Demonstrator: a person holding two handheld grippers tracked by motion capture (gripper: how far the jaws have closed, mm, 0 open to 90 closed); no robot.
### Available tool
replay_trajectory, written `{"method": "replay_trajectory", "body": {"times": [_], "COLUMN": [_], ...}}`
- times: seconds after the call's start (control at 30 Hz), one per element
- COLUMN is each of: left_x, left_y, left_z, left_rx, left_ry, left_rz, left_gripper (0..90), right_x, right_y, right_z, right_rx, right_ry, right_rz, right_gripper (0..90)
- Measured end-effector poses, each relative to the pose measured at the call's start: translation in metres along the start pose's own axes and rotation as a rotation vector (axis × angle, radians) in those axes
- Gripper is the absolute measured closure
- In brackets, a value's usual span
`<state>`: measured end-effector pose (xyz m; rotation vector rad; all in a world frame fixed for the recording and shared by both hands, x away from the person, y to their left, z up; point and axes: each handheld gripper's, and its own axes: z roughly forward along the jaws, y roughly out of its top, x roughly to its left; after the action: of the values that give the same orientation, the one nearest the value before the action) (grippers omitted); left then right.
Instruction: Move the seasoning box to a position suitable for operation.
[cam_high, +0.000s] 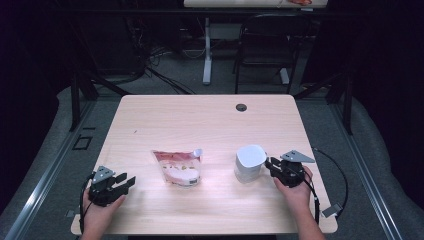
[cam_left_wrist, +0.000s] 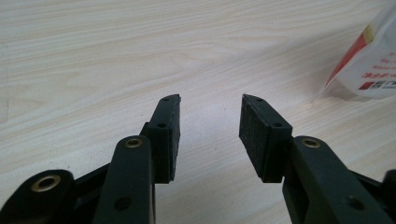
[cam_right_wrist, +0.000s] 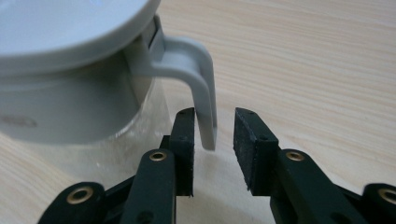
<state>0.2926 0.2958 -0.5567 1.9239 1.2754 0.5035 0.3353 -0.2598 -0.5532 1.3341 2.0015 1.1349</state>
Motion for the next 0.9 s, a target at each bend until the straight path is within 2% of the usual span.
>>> {"method": "replay_trajectory", "body": {"times": [0.1, 0.13, 0.23, 0.37, 0.53, 0.9], "left_x": [0.001, 0.003, 0.004, 0.005, 0.004, 0.003], "left_y": [-0.001, -0.002, -0.003, -0.004, -0.002, 0.002], "left_z": [-0.002, -0.003, -0.005, -0.006, -0.005, -0.002], "left_rx": [-0.003, -0.006, -0.008, -0.005, -0.006, -0.015], "left_ry": [0.005, 0.008, 0.011, 0.017, 0.013, 0.005], "left_rz": [0.002, -0.001, -0.008, -0.005, 0.002, 0.011], "left_gripper": [58.5, 58.5, 58.5, 58.5, 58.5, 58.4], "right_x": [0.003, 0.007, 0.011, 0.01, 0.012, 0.02], "right_y": [0.002, 0.004, 0.006, 0.006, 0.006, 0.002], "right_z": [0.002, 0.004, 0.006, 0.005, 0.004, -0.005], "right_rx": [0.006, 0.011, 0.012, 0.012, 0.024, 0.043], "right_ry": [0.006, -0.001, -0.029, -0.033, -0.05, -0.049], "right_rz": [-0.006, -0.038, -0.072, -0.069, -0.101, -0.134], "right_gripper": [74.7, 76.7, 78.4, 81.6, 82.4, 83.3]}}
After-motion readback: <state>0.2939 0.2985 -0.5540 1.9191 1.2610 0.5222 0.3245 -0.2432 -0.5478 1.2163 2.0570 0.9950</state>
